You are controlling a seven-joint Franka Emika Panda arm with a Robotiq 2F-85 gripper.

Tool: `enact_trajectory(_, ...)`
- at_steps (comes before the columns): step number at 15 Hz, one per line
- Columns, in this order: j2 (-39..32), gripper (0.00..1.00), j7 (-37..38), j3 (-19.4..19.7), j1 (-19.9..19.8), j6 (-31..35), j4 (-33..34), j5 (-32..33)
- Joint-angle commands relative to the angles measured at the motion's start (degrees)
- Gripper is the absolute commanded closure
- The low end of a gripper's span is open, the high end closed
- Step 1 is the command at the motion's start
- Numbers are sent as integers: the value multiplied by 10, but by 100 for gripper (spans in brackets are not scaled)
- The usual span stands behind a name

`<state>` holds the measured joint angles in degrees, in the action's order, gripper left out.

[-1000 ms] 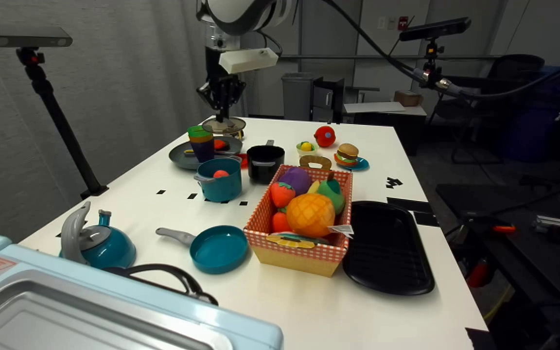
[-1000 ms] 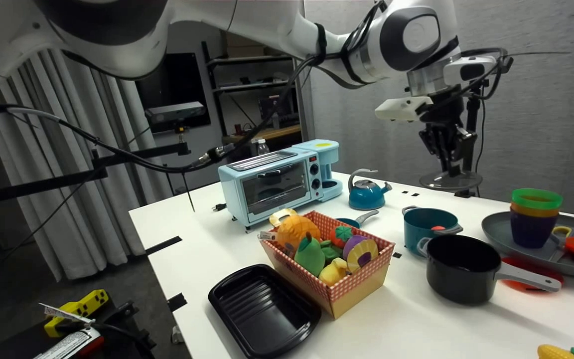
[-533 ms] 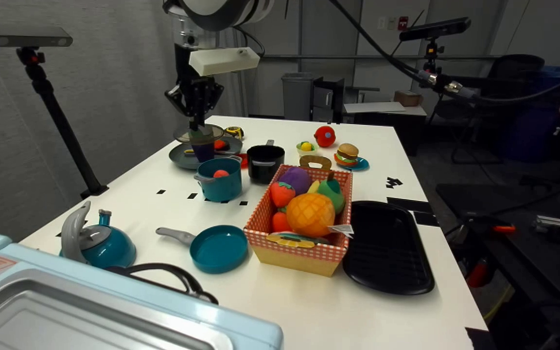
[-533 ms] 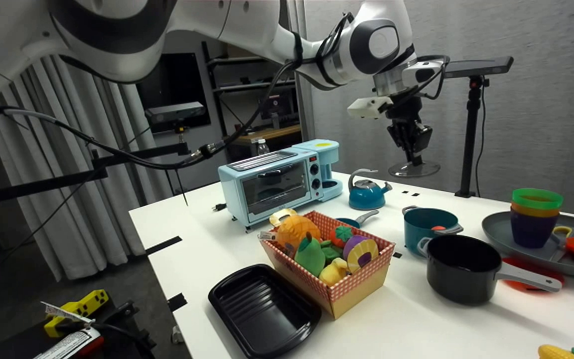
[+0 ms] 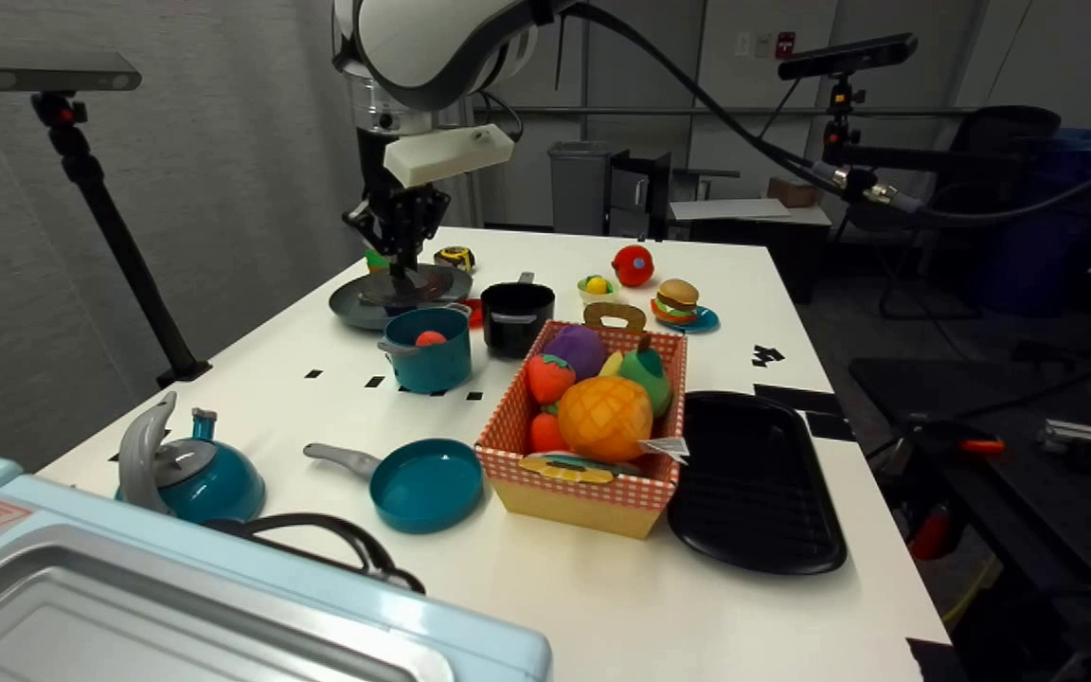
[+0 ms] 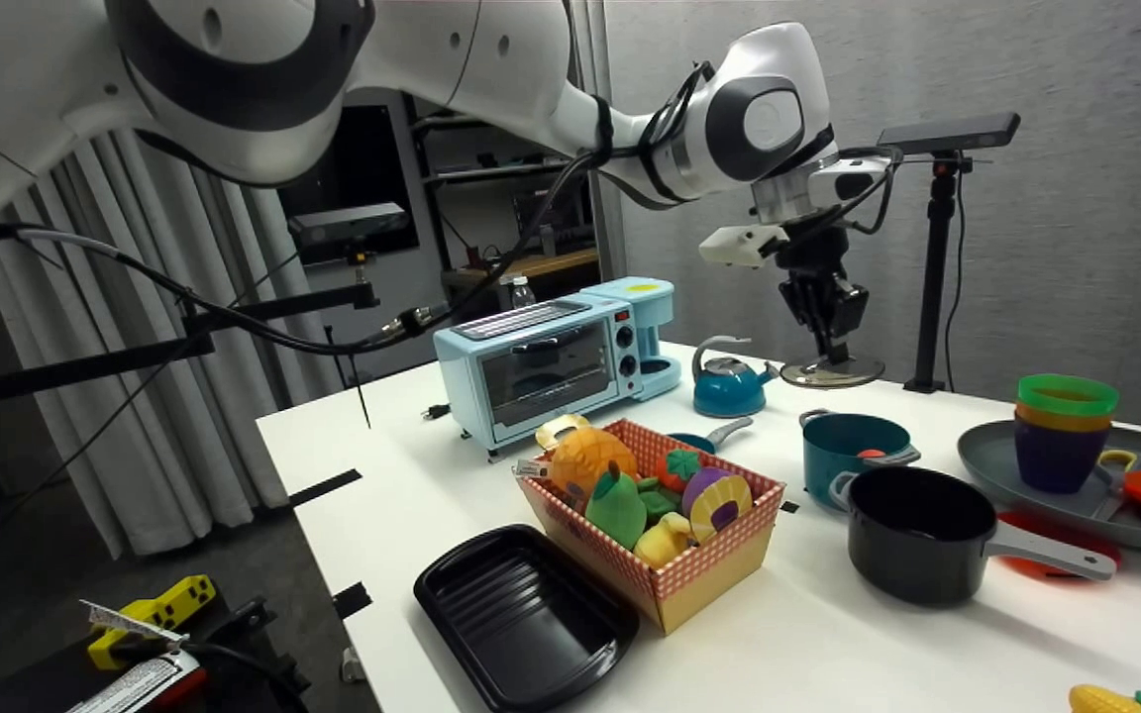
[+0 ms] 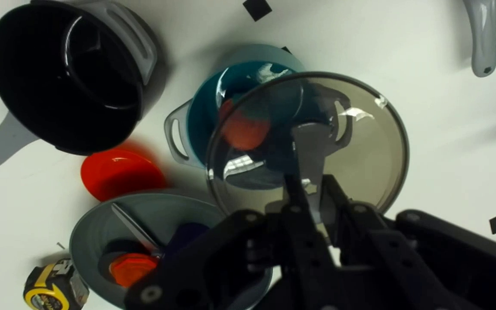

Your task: Transfer the lid from the black pot to the blue pot

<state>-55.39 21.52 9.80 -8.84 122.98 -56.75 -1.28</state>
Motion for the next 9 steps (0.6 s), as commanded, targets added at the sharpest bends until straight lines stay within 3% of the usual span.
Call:
enact_trajectory(1, -18, 96, 8, 9, -2, 7, 15, 4)
enact_trajectory(9, -43, 96, 12, 19, -3, 2, 23, 3)
